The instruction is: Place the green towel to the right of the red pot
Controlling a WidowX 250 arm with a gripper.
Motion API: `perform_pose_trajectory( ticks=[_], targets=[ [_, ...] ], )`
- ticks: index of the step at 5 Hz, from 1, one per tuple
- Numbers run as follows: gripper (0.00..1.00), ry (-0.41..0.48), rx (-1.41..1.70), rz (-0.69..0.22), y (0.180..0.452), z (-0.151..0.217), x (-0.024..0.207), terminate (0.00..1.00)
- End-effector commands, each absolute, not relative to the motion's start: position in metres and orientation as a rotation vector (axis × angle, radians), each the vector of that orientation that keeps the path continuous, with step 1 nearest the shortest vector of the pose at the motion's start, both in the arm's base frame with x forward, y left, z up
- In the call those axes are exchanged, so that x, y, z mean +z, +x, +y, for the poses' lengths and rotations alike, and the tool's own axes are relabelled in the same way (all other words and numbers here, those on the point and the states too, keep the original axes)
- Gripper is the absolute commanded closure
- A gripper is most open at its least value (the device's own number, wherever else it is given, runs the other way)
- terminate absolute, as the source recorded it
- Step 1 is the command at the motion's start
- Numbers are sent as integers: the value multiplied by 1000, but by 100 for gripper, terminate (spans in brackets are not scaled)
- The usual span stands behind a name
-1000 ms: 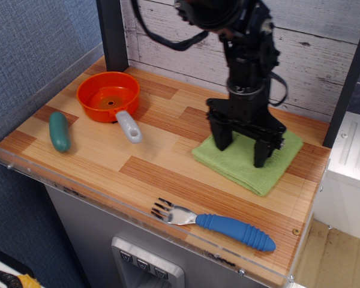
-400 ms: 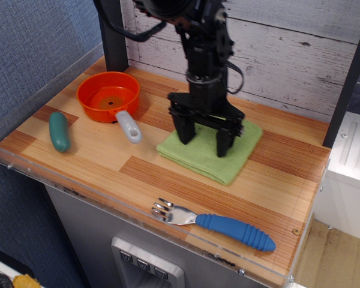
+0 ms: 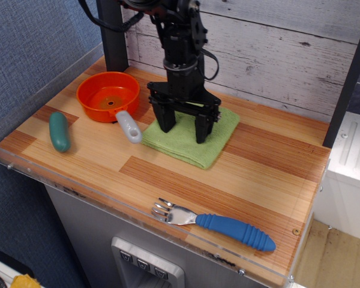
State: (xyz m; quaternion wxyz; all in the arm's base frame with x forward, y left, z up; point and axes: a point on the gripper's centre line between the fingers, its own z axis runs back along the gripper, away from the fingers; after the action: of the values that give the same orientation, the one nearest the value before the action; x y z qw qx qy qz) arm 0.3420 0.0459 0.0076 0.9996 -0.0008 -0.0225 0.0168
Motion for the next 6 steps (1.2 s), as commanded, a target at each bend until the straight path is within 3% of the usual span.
perform_pose_trajectory(
  ticks=[1,6],
  targets=[
    [0,12,24,-30,332,58,10,0],
    [0,41,23,-192,346,51,87,0]
  ],
)
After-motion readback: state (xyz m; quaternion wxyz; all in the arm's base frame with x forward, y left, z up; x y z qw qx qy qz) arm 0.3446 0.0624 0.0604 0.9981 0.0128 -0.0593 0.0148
